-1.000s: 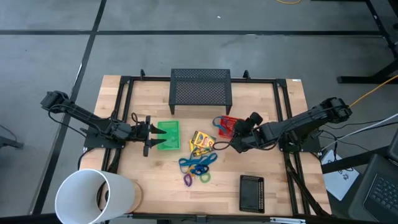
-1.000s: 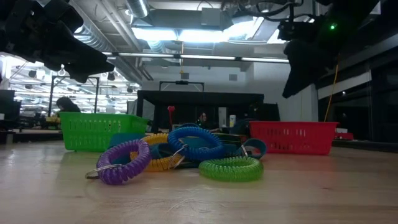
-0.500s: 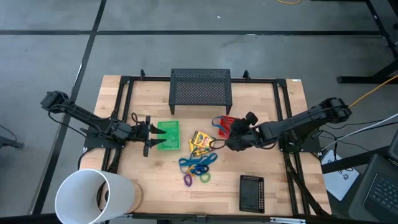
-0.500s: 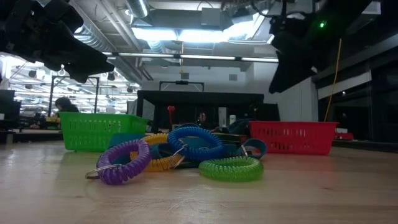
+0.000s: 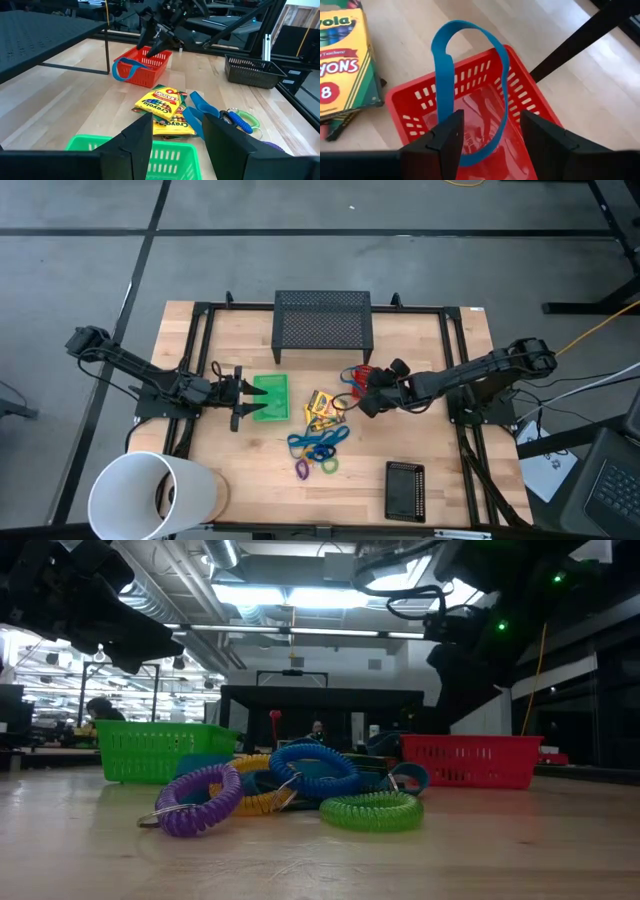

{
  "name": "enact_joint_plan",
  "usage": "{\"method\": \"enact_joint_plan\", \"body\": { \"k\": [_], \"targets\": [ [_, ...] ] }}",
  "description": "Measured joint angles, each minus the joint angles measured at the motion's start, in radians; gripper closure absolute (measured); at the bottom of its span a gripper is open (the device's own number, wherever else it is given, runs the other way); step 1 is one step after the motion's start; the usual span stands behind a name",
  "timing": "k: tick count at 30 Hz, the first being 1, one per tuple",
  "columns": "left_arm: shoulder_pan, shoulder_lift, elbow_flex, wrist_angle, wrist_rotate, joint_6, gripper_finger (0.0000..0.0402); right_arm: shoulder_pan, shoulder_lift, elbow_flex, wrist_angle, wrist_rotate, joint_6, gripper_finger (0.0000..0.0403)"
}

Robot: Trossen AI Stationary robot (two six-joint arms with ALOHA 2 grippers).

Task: Pick & Place Office Desk Supplies
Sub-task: Put the blue rubber band into the red bin

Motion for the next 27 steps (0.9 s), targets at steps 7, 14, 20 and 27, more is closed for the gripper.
{"method": "enact_joint_plan", "body": {
  "k": [7,14,20,27],
  "targets": [
    [0.0,0.0,0.0,-0.006,0.0,0.0,0.0233,-0.007,0.057,-0.001,0.022,-0.02,0.004,0.0209],
    [0.0,0.0,0.0,-0.007,0.0,0.001,0.0233,-0.048,0.109,-0.001,0.037,-0.022,0.002,0.0209],
    [0.0,0.0,0.0,-0.008,0.0,0.002,0.0233,-0.077,0.129,-0.001,0.036,-0.043,0.005,0.0235],
    [0.0,0.0,0.0,-0.01,0.0,0.002,0.0233,-0.1,0.129,-0.001,0.037,-0.041,0.005,0.0383]
  ]
}}
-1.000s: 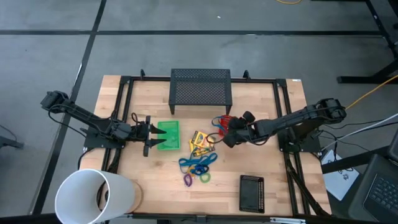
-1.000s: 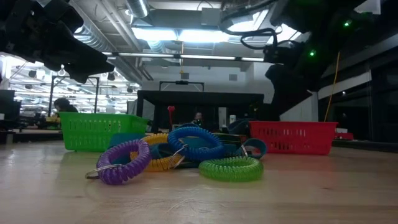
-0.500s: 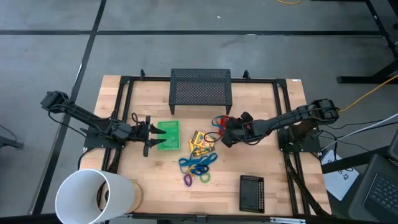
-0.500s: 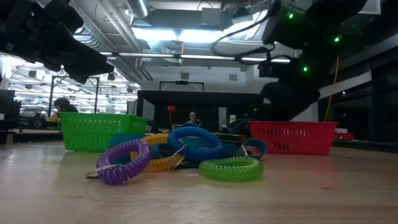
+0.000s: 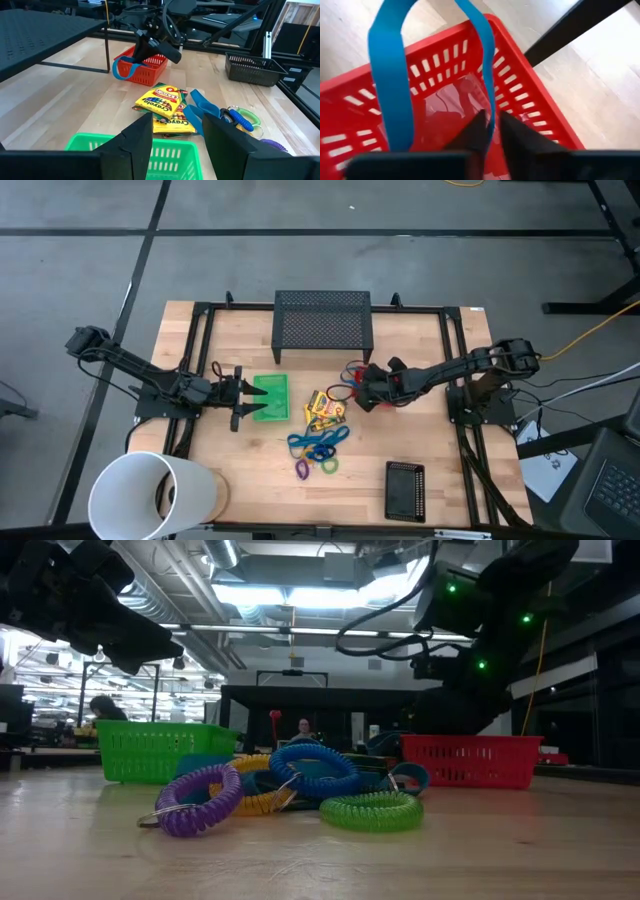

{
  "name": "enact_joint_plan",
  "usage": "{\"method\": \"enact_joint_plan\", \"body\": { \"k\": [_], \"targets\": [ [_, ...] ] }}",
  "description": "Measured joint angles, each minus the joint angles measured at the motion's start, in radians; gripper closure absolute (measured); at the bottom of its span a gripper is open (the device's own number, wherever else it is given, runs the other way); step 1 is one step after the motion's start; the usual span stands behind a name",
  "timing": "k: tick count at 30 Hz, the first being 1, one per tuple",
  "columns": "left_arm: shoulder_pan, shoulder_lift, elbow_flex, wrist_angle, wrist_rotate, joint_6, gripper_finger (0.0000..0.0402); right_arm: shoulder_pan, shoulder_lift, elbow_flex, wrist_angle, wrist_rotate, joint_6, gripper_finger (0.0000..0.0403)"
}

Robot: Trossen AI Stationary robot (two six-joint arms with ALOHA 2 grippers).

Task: Pick & Place Office Desk Supplies
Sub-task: Put the blue rubber band into the red bin

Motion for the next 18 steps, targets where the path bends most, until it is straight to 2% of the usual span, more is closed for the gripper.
{"method": "enact_joint_plan", "body": {
  "k": [5,10,18],
  "targets": [
    [0.0,0.0,0.0,-0.006,0.0,0.0,0.0233,0.003,-0.041,0.0,-0.001,0.01,-0.001,0.0392],
    [0.0,0.0,0.0,-0.006,0.0,-0.002,0.0233,0.028,-0.136,0.001,-0.028,0.049,0.008,0.0397],
    [0.0,0.0,0.0,-0.006,0.0,-0.003,0.0233,0.093,-0.288,0.002,-0.25,0.112,0.156,0.04]
  ]
}}
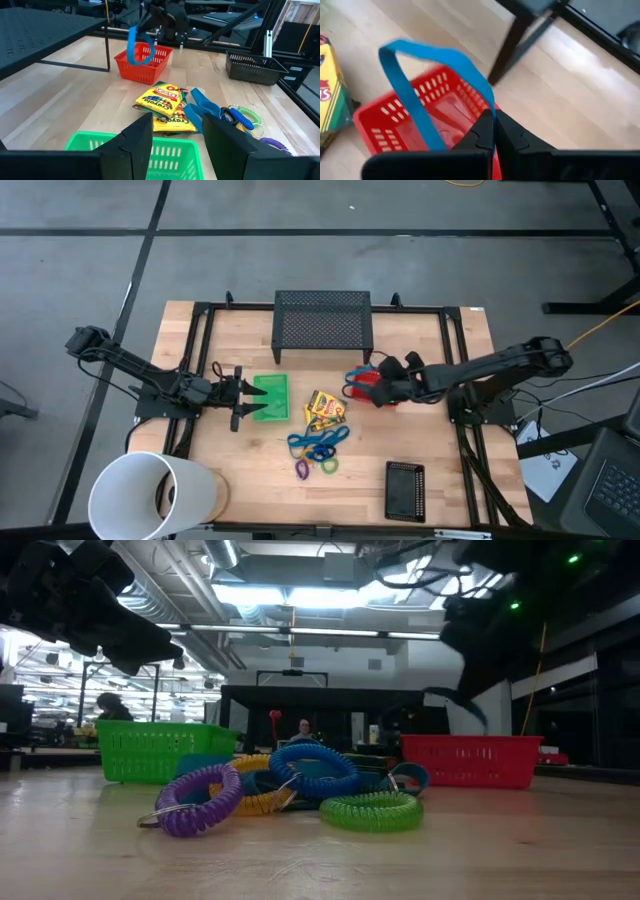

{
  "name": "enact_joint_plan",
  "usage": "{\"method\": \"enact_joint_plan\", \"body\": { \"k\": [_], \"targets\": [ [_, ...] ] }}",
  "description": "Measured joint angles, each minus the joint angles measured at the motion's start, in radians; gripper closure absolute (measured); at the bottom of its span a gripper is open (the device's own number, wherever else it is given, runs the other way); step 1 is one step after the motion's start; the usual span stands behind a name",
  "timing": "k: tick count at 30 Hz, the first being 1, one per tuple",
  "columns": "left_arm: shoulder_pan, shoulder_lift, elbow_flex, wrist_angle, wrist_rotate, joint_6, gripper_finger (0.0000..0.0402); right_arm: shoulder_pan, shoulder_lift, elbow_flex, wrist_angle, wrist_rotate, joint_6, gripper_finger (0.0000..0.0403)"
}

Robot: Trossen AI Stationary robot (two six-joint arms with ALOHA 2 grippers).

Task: Pick & Place Office Desk Supplies
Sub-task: Put the blue rubber band into the red bin

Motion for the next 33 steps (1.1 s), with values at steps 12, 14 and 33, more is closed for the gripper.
{"method": "enact_joint_plan", "body": {
  "k": [12,14,33],
  "targets": [
    [0.0,0.0,0.0,0.001,-0.001,-0.001,0.0233,0.094,-0.037,0.0,-0.21,0.0,0.208,0.0402],
    [0.0,0.0,0.0,0.001,-0.001,-0.002,0.0233,0.094,-0.037,0.0,-0.186,0.0,0.201,0.0402],
    [0.0,0.0,0.0,0.009,-0.001,-0.003,0.0233,0.068,0.077,0.0,-0.006,-0.015,0.062,0.0361]
  ]
}}
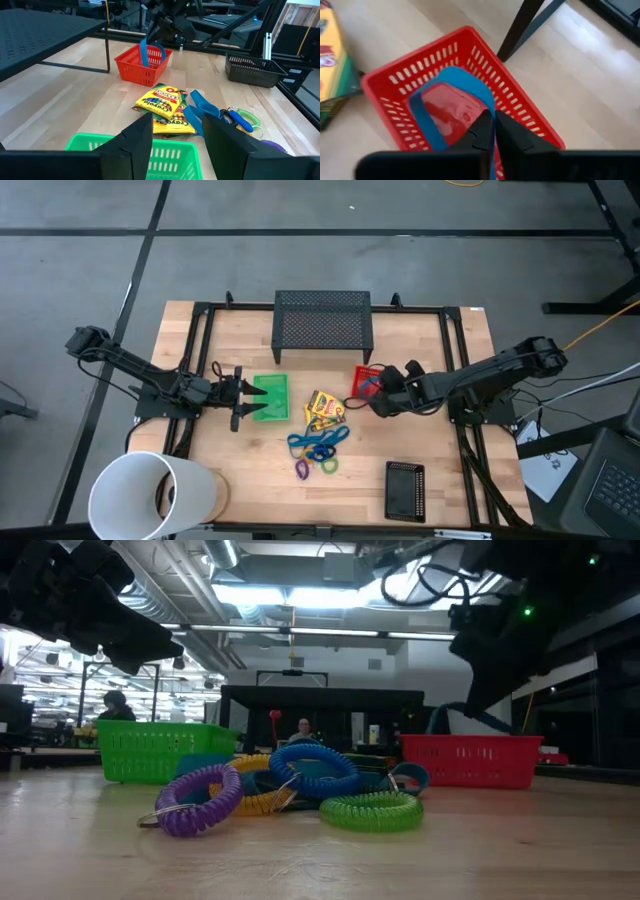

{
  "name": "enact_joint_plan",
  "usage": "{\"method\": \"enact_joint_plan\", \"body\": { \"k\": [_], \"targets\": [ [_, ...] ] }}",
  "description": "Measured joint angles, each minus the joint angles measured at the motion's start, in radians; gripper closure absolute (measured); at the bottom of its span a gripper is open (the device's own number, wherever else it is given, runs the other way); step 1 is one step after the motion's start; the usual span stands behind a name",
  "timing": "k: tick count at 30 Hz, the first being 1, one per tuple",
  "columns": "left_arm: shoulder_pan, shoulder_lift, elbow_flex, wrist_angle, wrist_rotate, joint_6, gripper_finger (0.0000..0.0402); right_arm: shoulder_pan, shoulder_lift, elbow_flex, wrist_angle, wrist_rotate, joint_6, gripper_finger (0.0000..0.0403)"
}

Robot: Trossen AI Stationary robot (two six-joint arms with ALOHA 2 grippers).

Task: Pick & Place Office Desk Supplies
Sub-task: Put the blue rubber band into the red bin

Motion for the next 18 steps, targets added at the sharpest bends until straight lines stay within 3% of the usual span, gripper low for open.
{"method": "enact_joint_plan", "body": {
  "k": [10,18],
  "targets": [
    [0.0,0.0,0.0,0.0,0.0,0.0,0.0233,0.0,0.009,0.0,0.008,0.007,-0.037,0.0224],
    [0.0,0.0,0.0,0.0,0.0,0.002,0.0233,0.0,0.009,0.0,0.098,0.055,-0.116,0.0198]
  ]
}}
